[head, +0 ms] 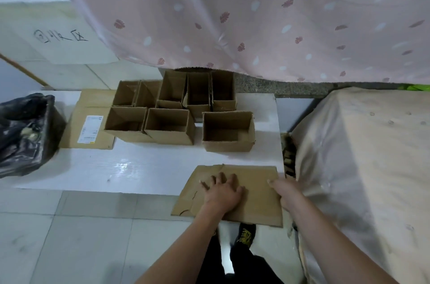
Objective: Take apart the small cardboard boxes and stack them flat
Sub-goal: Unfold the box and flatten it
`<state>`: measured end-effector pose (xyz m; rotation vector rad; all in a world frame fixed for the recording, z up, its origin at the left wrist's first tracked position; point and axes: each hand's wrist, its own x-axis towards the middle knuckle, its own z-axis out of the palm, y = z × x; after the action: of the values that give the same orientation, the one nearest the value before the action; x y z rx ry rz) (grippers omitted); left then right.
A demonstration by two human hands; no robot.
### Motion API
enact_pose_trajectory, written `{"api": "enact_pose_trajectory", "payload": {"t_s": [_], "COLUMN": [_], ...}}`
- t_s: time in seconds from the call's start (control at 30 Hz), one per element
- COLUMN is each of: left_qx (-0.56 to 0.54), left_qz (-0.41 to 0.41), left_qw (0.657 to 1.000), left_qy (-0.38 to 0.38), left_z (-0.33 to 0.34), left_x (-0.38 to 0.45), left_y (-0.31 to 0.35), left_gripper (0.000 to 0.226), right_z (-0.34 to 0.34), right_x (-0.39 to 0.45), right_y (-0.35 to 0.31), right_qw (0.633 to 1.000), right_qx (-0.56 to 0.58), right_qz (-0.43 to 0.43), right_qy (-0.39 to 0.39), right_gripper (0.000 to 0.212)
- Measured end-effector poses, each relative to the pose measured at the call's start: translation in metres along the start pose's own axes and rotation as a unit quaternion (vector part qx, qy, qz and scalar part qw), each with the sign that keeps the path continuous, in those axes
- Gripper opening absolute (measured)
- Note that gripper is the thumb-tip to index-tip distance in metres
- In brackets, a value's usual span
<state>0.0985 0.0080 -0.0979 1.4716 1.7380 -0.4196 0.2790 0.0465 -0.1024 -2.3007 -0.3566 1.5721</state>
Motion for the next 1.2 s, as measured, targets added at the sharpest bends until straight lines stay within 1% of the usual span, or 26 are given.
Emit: {"api": "enact_pose_trajectory", "payload": {"t_s": [0.07, 0.1, 0.17, 0.23, 0.3, 0.33, 0.4, 0.43, 0.5, 0.53, 0.57, 0.6, 0.63, 0.67, 0.7, 0.77, 0.8, 0.9, 1.0, 1.07, 1.1, 1.2], "left_qx": [-0.018, -0.022, -0.029, -0.051, -0.097, -0.124, -0.207, -0.275, -0.437, -0.497, -0.535, -0.557, -0.572, -0.592, -0.619, -0.666, -0.685, -0.727, -0.743, -0.743, -0.744, -0.740], "left_qz": [-0.023, -0.037, -0.066, -0.105, -0.165, -0.204, -0.293, -0.332, -0.385, -0.399, -0.405, -0.406, -0.404, -0.401, -0.398, -0.388, -0.380, -0.353, -0.334, -0.315, -0.299, -0.243], "left_qw": [1.000, 0.999, 0.997, 0.990, 0.969, 0.952, 0.898, 0.862, 0.768, 0.724, 0.692, 0.668, 0.646, 0.617, 0.585, 0.530, 0.514, 0.482, 0.460, 0.461, 0.466, 0.492], "left_qy": [0.007, 0.015, 0.038, 0.084, 0.154, 0.192, 0.253, 0.266, 0.267, 0.264, 0.267, 0.280, 0.304, 0.327, 0.341, 0.352, 0.349, 0.338, 0.354, 0.369, 0.375, 0.388], "left_z": [0.007, 0.009, 0.011, 0.012, 0.015, 0.016, 0.018, 0.018, 0.013, 0.012, 0.011, 0.011, 0.012, 0.012, 0.011, 0.011, 0.010, 0.007, 0.006, 0.006, 0.007, 0.008], "left_x": [-0.013, -0.020, -0.033, -0.047, -0.062, -0.070, -0.087, -0.095, -0.105, -0.108, -0.111, -0.113, -0.116, -0.118, -0.121, -0.127, -0.130, -0.138, -0.147, -0.160, -0.167, -0.186], "left_y": [-0.018, -0.027, -0.044, -0.059, -0.073, -0.079, -0.091, -0.097, -0.108, -0.115, -0.122, -0.129, -0.136, -0.143, -0.149, -0.166, -0.175, -0.203, -0.232, -0.255, -0.267, -0.301], "left_gripper": [0.065, 0.066, 0.066, 0.066, 0.064, 0.067, 0.080, 0.088, 0.094, 0.091, 0.084, 0.072, 0.055, 0.038, 0.026, 0.021, 0.022, 0.036, 0.045, 0.046, 0.046, 0.044], "right_z": [0.011, 0.018, 0.032, 0.046, 0.063, 0.072, 0.091, 0.099, 0.114, 0.120, 0.126, 0.131, 0.135, 0.139, 0.143, 0.150, 0.154, 0.168, 0.185, 0.196, 0.202, 0.224], "right_x": [-0.013, -0.021, -0.033, -0.045, -0.057, -0.063, -0.076, -0.083, -0.095, -0.101, -0.107, -0.112, -0.117, -0.121, -0.124, -0.132, -0.137, -0.153, -0.165, -0.169, -0.171, -0.180], "right_y": [0.013, 0.018, 0.023, 0.025, 0.026, 0.027, 0.029, 0.031, 0.033, 0.035, 0.036, 0.037, 0.037, 0.038, 0.039, 0.040, 0.039, 0.036, 0.026, 0.016, 0.011, 0.001], "right_qw": [0.999, 0.998, 0.995, 0.991, 0.985, 0.982, 0.975, 0.971, 0.964, 0.961, 0.958, 0.955, 0.951, 0.948, 0.945, 0.940, 0.939, 0.937, 0.944, 0.952, 0.948, 0.907], "right_qx": [0.022, 0.029, 0.034, 0.036, 0.041, 0.045, 0.045, 0.039, 0.023, 0.017, 0.013, 0.012, 0.017, 0.023, 0.023, 0.004, -0.015, -0.069, -0.080, -0.090, -0.113, -0.211], "right_qz": [0.019, 0.030, 0.044, 0.053, 0.058, 0.060, 0.070, 0.075, 0.077, 0.077, 0.078, 0.082, 0.091, 0.103, 0.110, 0.095, 0.080, 0.046, -0.008, -0.081, -0.123, -0.222], "right_qy": [-0.031, -0.049, -0.080, -0.114, -0.155, -0.173, -0.205, -0.222, -0.252, -0.265, -0.276, -0.285, -0.294, -0.301, -0.308, -0.327, -0.334, -0.338, -0.321, -0.282, -0.271, -0.289], "right_gripper": [0.016, 0.011, 0.018, 0.030, 0.032, 0.033, 0.036, 0.036, 0.035, 0.034, 0.034, 0.033, 0.034, 0.034, 0.034, 0.030, 0.029, 0.029, 0.019, 0.017, 0.017, 0.017]}}
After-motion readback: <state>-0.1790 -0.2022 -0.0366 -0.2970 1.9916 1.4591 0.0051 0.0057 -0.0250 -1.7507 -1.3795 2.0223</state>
